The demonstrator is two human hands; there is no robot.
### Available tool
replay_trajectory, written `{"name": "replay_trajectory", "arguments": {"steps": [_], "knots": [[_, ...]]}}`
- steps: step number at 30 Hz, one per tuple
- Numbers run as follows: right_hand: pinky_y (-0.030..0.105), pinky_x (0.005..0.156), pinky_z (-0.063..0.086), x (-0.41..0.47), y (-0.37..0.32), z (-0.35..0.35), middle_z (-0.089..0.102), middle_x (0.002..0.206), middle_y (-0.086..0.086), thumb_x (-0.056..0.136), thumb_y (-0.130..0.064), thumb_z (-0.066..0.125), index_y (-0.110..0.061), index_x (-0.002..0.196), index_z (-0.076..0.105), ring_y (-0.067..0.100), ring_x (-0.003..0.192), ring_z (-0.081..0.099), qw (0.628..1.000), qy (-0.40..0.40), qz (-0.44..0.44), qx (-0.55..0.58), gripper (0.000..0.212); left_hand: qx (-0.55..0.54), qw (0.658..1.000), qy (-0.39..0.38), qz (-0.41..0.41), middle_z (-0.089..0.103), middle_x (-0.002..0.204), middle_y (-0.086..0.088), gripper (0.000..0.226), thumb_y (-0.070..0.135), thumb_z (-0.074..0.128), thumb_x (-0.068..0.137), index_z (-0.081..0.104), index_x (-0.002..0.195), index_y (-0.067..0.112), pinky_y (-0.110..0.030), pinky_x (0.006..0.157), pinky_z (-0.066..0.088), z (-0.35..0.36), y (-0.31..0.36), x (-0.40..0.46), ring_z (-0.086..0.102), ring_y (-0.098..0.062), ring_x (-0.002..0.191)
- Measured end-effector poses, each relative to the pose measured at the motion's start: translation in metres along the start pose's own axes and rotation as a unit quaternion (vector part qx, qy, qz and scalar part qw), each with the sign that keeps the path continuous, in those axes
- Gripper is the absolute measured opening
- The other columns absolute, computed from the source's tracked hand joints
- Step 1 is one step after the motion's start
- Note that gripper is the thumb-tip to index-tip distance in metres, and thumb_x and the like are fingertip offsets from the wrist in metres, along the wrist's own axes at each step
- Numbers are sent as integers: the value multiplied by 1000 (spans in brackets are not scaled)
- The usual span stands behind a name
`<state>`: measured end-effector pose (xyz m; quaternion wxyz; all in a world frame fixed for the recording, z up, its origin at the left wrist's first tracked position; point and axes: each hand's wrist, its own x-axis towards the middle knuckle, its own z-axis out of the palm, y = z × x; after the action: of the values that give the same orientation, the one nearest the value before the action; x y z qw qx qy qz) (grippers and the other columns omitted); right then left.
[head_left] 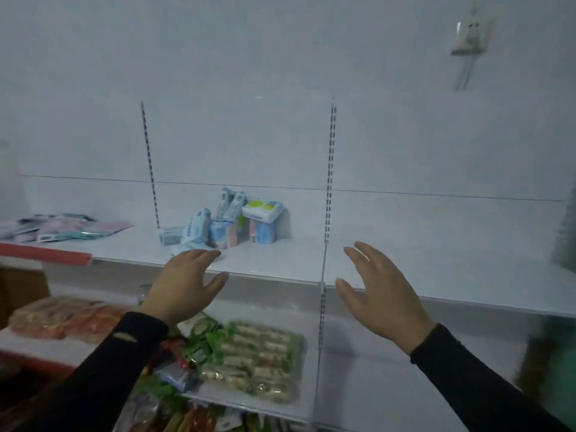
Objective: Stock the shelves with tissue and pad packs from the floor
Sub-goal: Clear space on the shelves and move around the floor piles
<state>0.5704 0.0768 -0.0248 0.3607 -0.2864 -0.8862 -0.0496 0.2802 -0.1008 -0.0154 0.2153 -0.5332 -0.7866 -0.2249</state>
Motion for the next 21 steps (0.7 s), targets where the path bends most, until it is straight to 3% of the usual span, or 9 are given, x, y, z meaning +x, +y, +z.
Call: {"name": "replay_trajectory", "arguments": {"steps": [9, 17, 21], "knots": [[35, 112, 28, 139, -97, 126, 37, 150, 7, 87, -62, 26, -17, 144, 39, 22, 137, 33, 997, -48, -43, 34, 73, 45, 994, -80, -53, 53, 136, -2, 59, 54, 48, 92, 45, 139, 20, -33, 100, 38, 23, -154, 66, 48, -21, 123], [39, 107, 36, 259, -75, 198, 39, 146, 11, 91, -48, 51, -13, 140, 41, 28, 129, 41, 996, -83, -37, 21, 61, 42, 975, -178, -122, 41, 145, -2, 77, 65, 55, 81, 36, 144, 26, -36, 106, 35, 63, -187, 139, 38, -22, 131], [38, 103, 36, 310, -58, 229, 41, 141, 14, 87, -46, 59, -12, 139, 42, 31, 125, 43, 995, -87, -45, 31, 65, 67, 953, -186, -231, 50, 135, -11, 81, 76, 41, 81, 39, 140, 21, -34, 92, 42, 81, -186, 164, 52, -28, 118]]}}
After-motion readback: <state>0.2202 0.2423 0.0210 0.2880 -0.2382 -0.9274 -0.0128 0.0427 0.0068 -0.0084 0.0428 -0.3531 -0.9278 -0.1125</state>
